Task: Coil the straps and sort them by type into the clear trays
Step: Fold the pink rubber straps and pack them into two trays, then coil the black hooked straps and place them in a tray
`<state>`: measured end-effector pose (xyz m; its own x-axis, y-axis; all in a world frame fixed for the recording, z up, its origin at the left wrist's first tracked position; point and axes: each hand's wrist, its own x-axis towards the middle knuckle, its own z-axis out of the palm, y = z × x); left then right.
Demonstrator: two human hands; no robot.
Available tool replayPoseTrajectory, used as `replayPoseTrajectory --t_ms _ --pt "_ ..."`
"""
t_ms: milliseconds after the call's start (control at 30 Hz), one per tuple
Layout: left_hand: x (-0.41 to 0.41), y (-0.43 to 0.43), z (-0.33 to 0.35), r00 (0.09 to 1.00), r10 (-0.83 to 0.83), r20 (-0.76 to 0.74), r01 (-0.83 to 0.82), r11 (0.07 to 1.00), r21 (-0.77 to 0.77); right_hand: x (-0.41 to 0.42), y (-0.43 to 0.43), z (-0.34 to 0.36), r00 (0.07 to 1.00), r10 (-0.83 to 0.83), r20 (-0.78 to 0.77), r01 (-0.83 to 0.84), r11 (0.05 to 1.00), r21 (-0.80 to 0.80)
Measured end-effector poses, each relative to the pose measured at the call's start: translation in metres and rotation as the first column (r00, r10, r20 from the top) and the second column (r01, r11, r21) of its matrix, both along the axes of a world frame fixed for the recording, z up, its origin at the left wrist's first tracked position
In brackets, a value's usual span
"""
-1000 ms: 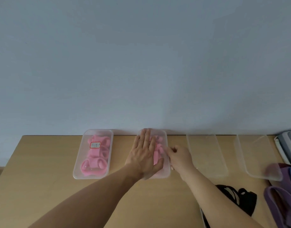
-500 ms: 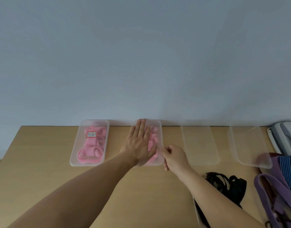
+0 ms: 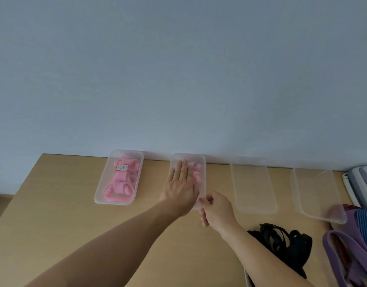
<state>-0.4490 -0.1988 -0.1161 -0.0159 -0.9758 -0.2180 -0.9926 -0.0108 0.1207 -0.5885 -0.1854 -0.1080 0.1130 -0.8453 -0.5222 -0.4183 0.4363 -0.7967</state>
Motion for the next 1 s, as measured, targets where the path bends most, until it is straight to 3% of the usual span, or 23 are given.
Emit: replayPoseTrajectory --t_ms 100,633,767,900,1000 --pt "0.001 0.006 0.0 0.997 0.05 -0.058 -0.05 0.999 -0.001 0.003 0.003 0.001 1.0 0.029 0.01 -0.029 0.999 -0.014" --pt "0.008 0.006 0.004 0.997 0.061 0.056 -0.063 0.998 0.028 0.002 0.002 0.001 0.987 0.13 -0.092 -0.139 0.985 -0.102" --pt "-0.004 0.022 0.023 0.991 0.134 -0.025 -0.135 0.99 -0.035 -0.027 0.001 0.012 0.985 0.162 -0.062 -0.168 0.979 -0.117" --pt "-0.026 0.05 0.04 0.998 0.061 -0.023 -0.063 0.993 -0.102 -0.069 0.015 0.034 0.927 0.235 -0.291 -0.321 0.9 -0.294" --pt "-0.05 0.069 0.052 0.989 -0.037 -0.142 0.02 0.993 -0.118 -0.108 0.027 0.045 0.892 0.166 -0.42 -0.343 0.853 -0.393"
